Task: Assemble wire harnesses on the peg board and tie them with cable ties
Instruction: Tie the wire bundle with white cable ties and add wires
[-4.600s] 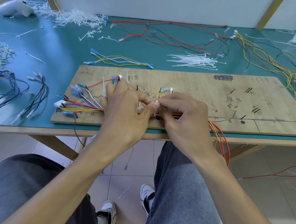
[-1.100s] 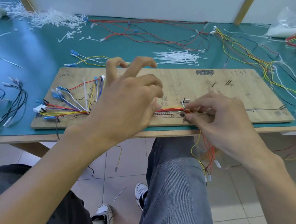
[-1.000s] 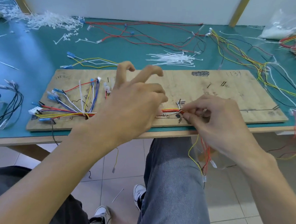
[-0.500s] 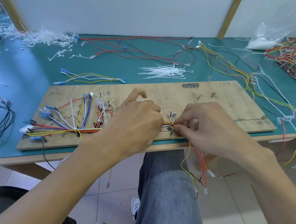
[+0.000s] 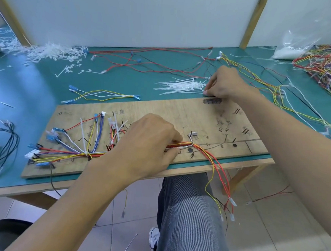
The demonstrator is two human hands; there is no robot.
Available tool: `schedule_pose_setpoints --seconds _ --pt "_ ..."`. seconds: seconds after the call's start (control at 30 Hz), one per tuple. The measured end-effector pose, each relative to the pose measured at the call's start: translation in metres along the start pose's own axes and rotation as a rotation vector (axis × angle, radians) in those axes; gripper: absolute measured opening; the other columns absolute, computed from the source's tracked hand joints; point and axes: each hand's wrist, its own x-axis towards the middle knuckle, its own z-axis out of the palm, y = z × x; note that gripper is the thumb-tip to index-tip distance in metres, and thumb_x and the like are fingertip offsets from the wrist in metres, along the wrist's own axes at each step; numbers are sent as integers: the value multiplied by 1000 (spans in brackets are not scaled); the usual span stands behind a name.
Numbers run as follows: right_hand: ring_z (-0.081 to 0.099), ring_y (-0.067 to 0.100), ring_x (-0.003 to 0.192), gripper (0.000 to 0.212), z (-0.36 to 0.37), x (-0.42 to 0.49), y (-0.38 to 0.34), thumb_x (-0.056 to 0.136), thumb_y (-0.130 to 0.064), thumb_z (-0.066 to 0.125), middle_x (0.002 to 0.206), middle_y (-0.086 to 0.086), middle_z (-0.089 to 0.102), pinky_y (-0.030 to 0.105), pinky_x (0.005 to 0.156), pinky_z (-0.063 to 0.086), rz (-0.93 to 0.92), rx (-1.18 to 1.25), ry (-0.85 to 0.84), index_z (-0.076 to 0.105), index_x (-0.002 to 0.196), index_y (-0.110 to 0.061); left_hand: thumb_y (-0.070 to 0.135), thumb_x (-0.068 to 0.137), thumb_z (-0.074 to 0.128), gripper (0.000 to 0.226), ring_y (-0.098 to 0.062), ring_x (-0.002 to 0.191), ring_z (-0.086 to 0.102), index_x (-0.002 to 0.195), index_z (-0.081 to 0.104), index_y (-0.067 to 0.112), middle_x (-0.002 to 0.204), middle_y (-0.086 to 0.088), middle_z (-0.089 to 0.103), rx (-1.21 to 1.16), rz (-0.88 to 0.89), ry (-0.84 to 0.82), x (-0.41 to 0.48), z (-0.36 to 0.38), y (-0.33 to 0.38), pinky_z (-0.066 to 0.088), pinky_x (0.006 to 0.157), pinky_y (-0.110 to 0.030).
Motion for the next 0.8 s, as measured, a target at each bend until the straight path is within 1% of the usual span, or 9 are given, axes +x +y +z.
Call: schedule_pose_setpoints --seconds 0.1,0.27,0.37,0.43,0.5,0.57,0.63,0.7,0.8 --pt "71 21 90 17 1 5 3 84 -10 83 74 1 70 36 87 60 -40 -59 -5 76 76 -23 47 92 52 33 -19 92 58 111 76 34 85 11 71 -17 -10 24 0 -2 2 53 83 -41" --pt "69 32 94 10 7 0 10 93 -2 71 93 14 74 41 85 59 -96 -123 48 76 89 -9 48 90 56 33 -16 91 57 112 77 35 87 13 73 -59 -23 24 0 -4 3 54 86 -41" --pt "64 36 94 18 -2 -15 6 93 5 62 99 15 70 39 77 53 -164 -157 169 68 91 -11 55 89 49 41 -17 109 61 109 76 31 93 13 75 -96 -63 18 -2 -5 5 51 100 -41" --pt "61 35 91 20 -13 -31 1 91 11 59 94 12 68 38 73 46 -322 -172 240 66 92 -8 60 96 46 39 -18 120 61 111 69 32 97 15 76 -177 -103 16 -4 -9 5 50 102 -39" --pt "58 33 85 18 -23 -54 -8 92 11 60 90 10 66 39 71 44 -520 -169 265 65 93 -6 60 100 45 30 -17 104 65 106 59 34 90 15 74 -259 -123 62 -5 -15 10 53 86 -39" --pt "56 28 83 15 -32 -78 -16 95 8 62 90 7 66 39 72 44 -657 -137 269 65 96 -7 53 99 51 23 -14 80 65 96 59 31 77 12 69 -360 -150 301 -3 -23 16 53 73 -39" --pt "56 25 83 14 -38 -98 -23 95 8 64 92 5 67 35 73 44 -748 -107 273 66 99 -6 50 99 58 21 -16 77 61 97 61 29 79 11 63 -332 -202 521 1 -34 18 50 73 -39" --pt "57 24 85 16 -42 -114 -30 96 9 62 94 5 67 35 74 45 -808 -100 261 65 101 -5 51 100 59 24 -20 84 57 106 65 28 89 10 60 -213 -241 459 5 -39 14 49 80 -42" --pt "57 26 86 16 -46 -129 -36 97 11 59 96 6 66 35 75 46 -850 -86 228 65 103 -3 42 100 65 20 -19 76 57 95 73 25 79 10 64 -275 -246 296 6 -38 10 53 75 -41"
